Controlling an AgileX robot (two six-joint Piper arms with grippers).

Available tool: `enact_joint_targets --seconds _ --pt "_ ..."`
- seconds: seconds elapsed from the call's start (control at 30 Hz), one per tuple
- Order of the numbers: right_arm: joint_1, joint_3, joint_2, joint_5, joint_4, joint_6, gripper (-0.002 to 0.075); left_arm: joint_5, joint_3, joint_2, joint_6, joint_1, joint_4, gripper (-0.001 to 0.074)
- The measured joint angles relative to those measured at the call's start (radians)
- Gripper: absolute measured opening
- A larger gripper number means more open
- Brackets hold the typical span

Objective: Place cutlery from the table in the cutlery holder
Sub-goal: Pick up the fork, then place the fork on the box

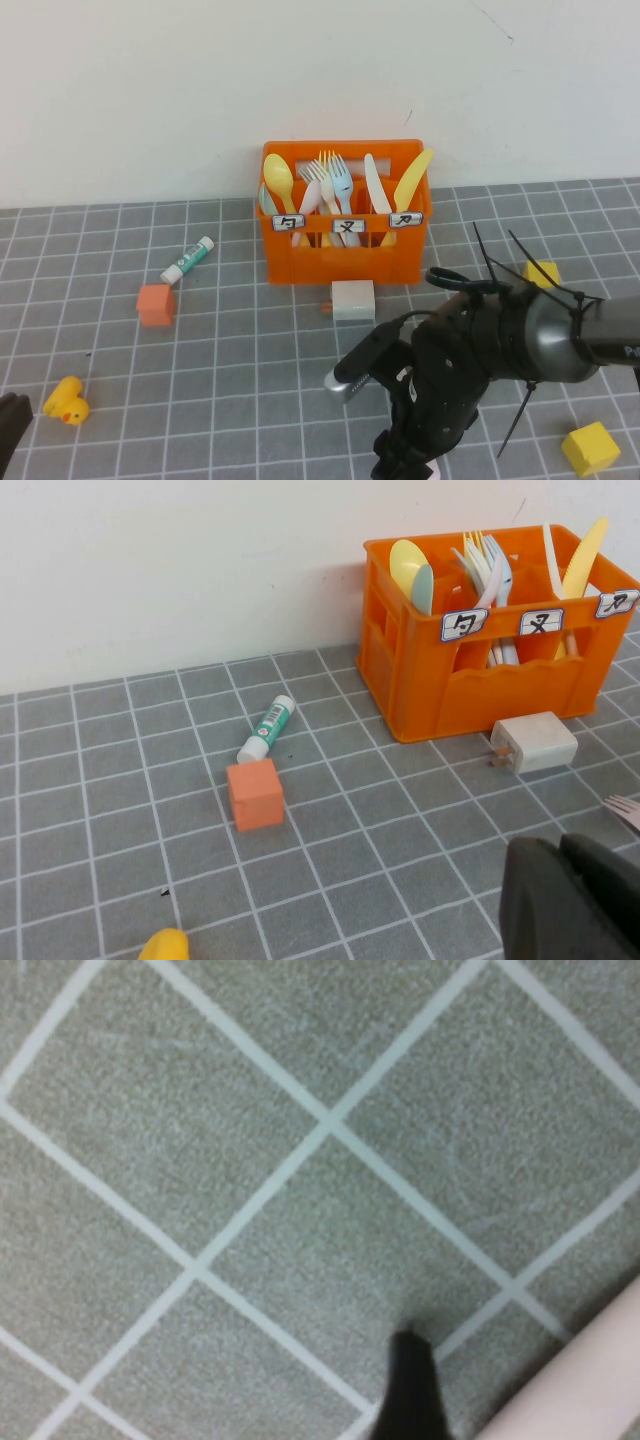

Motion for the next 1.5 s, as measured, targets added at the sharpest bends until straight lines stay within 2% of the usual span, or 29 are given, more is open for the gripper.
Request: enact_joint_targets --seconds 0.1,0.17,0.3,0.33,0.8,1.13,1.3,1.5 --pt "0.0 0.0 0.0 -0.005 -0.01 -0.006 0.0432 0.0 0.0 0.0 -0.002 0.0 0.0 0.0" --pt "0.0 0.0 0.0 -0.008 -0.012 -0.021 0.0372 0.0 0.0 0.0 -0.002 0.0 0.0 0.0" --pt "0.0 0.002 0.0 -0.013 -0.012 -0.065 0.0204 0.0 0.0 0.0 -0.002 0.0 0.0 0.0" --pt "0.0 0.002 0.0 -0.015 -0.01 -0.079 0.0194 0.0 0.0 0.0 -0.002 0.0 0.0 0.0" --pt "0.0 0.01 -0.024 -0.042 0.0 -0.138 0.0195 -0.002 0.0 0.0 -0.002 0.0 0.002 0.0" --pt "0.0 0.012 -0.245 -0.151 0.007 -0.139 0.0195 -0.01 0.0 0.0 -0.002 0.0 0.005 0.0" --pt "0.0 0.014 -0.334 -0.308 -0.001 -0.14 0.0195 -0.01 0.0 0.0 -0.002 0.0 0.007 0.0" --pt "0.0 0.018 -0.344 -0.689 -0.065 -0.186 0.0195 -0.01 0.0 0.0 -0.002 0.0 0.007 0.0"
